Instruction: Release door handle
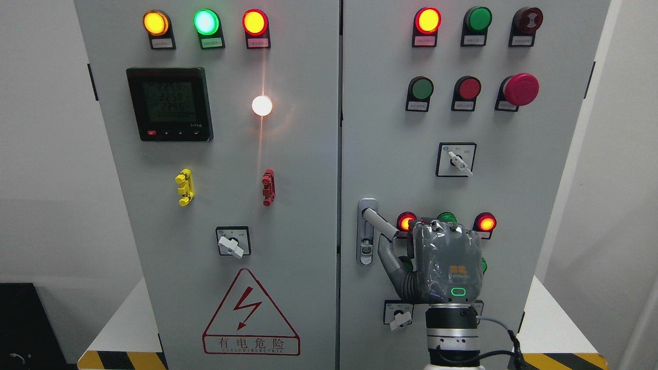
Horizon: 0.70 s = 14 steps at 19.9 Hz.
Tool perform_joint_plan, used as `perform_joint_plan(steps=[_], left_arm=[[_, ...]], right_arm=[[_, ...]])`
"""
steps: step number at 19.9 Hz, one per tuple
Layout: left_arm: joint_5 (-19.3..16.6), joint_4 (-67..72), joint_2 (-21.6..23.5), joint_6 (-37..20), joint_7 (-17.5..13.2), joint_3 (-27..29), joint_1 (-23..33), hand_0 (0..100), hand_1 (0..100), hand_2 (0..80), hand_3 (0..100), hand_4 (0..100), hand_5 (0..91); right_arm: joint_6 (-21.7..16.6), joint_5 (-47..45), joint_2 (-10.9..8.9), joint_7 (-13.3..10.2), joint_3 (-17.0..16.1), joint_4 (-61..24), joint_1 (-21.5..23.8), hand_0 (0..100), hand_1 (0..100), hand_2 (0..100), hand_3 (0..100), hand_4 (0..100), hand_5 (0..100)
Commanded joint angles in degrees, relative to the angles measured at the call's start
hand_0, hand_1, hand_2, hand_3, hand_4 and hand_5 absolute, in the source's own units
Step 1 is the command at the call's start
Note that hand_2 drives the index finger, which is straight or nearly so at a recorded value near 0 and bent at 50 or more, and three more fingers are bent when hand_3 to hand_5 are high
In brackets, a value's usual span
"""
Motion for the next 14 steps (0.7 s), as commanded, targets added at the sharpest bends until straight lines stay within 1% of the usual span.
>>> perform_joint_plan(steps=[1, 14], left_arm=[[0.04, -0.07, -0.02, -0.01, -0.01, 0.00, 0.53, 12, 56, 0.0, 0, 0, 0.0], [0.04, 0.01, 0.07, -0.01, -0.01, 0.00, 0.53, 12, 56, 0.0, 0, 0, 0.0]], right_arm=[[-0.03, 0.04, 0.00, 0.08, -0.44, -0.17, -0.01, 48, 40, 93, 100, 100, 100], [-0.03, 0.04, -0.09, 0.16, -0.44, -0.08, -0.27, 48, 40, 92, 100, 100, 100]])
